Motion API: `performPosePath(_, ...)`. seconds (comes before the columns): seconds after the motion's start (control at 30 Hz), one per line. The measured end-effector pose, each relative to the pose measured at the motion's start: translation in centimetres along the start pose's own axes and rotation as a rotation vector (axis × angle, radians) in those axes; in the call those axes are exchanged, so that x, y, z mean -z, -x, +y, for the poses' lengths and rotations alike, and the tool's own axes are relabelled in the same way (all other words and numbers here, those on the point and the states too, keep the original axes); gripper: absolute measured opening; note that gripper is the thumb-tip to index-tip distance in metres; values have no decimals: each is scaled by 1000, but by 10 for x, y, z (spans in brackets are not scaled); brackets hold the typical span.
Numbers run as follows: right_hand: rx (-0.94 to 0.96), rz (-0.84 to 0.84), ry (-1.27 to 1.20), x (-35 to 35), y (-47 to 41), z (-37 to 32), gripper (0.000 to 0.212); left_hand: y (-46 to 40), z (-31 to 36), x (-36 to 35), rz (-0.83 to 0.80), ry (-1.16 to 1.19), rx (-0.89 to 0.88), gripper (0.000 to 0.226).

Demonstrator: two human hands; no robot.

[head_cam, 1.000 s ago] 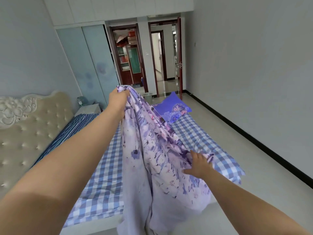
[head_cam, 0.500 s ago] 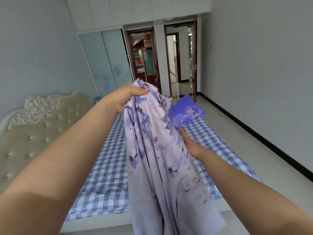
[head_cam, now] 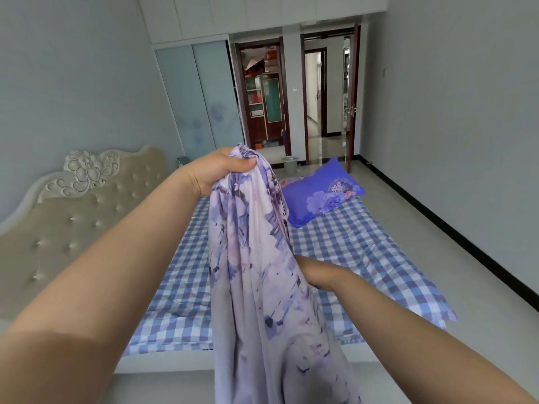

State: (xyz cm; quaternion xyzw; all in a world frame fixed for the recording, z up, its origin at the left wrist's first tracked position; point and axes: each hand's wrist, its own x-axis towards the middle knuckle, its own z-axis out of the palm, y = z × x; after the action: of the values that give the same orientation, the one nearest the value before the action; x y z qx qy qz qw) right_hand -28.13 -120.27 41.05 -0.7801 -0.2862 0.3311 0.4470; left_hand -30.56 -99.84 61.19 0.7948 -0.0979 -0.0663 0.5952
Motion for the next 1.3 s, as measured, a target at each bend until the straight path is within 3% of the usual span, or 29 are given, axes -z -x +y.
performPosePath(0.13, -145, -28, 412, -5, 0, 60, 43, 3, 3, -3, 189, 5, 20, 20)
performPosePath(0.2, -219, 44, 292, -3, 7, 86, 33, 4, 4, -1, 358, 1, 20, 13)
performPosePath(0.23, -215, 126, 195, 3, 13, 92, 28, 2, 0, 3, 487, -39, 21, 14)
performPosePath(0.3, -169, 478, 85, 32, 22, 80, 18, 1, -15, 17, 771, -157, 34, 15)
performPosePath(0.37, -89, 862, 85, 71, 32, 42, 16, 6, -40, 30, 1009, -252, 101, 20)
performPosePath(0.4, -29, 955, 155, 90, 39, 16, 13, 11, -52, 36, 1092, -263, 155, 25)
performPosePath(0.47, 82, 906, 344, 114, 51, -32, 16, 25, -71, 43, 1210, -164, 208, 33)
performPosePath(0.53, 28, 655, 498, 120, 61, -64, 36, 36, -76, 45, 1299, -44, 204, 37)
performPosePath(0.6, -155, 384, 848, 118, 65, -78, 45, 39, -76, 47, 1340, -32, 165, 37)
performPosePath(0.63, -225, 326, 1001, 118, 63, -79, 40, 40, -74, 46, 1349, -47, 148, 37)
performPosePath(0.67, -260, 380, 1072, 121, 62, -82, 37, 40, -70, 43, 1356, -61, 130, 37)
performPosePath(0.8, -130, 963, 832, 145, 62, -118, 24, 34, -48, 39, 1457, -15, -16, 31)
performPosePath(0.9, 113, 1253, 744, 157, 71, -149, 14, 34, -24, 41, 1567, 41, -181, 14)
performPosePath(0.93, 155, 1216, 719, 159, 73, -154, 12, 35, -17, 41, 1589, 37, -200, 13)
performPosePath(0.97, 141, 1066, 746, 158, 76, -158, 15, 35, -11, 43, 1607, 27, -202, 16)
performPosePath(1.03, -123, 651, 877, 155, 80, -154, 34, 34, -8, 46, 1604, 44, -205, 26)
performPosePath(1.07, -234, 578, 914, 155, 79, -147, 35, 33, -9, 47, 1598, 48, -211, 30)
performPosePath(1.1, -246, 617, 954, 158, 77, -140, 32, 31, -10, 47, 1597, 42, -228, 29)
performPosePath(1.2, -122, 964, 809, 170, 69, -132, 19, 23, -14, 47, 1584, 15, -290, 20)
performPosePath(1.3, -204, 838, 719, 175, 73, -139, 26, 15, -12, 53, 1498, -31, -299, 13)
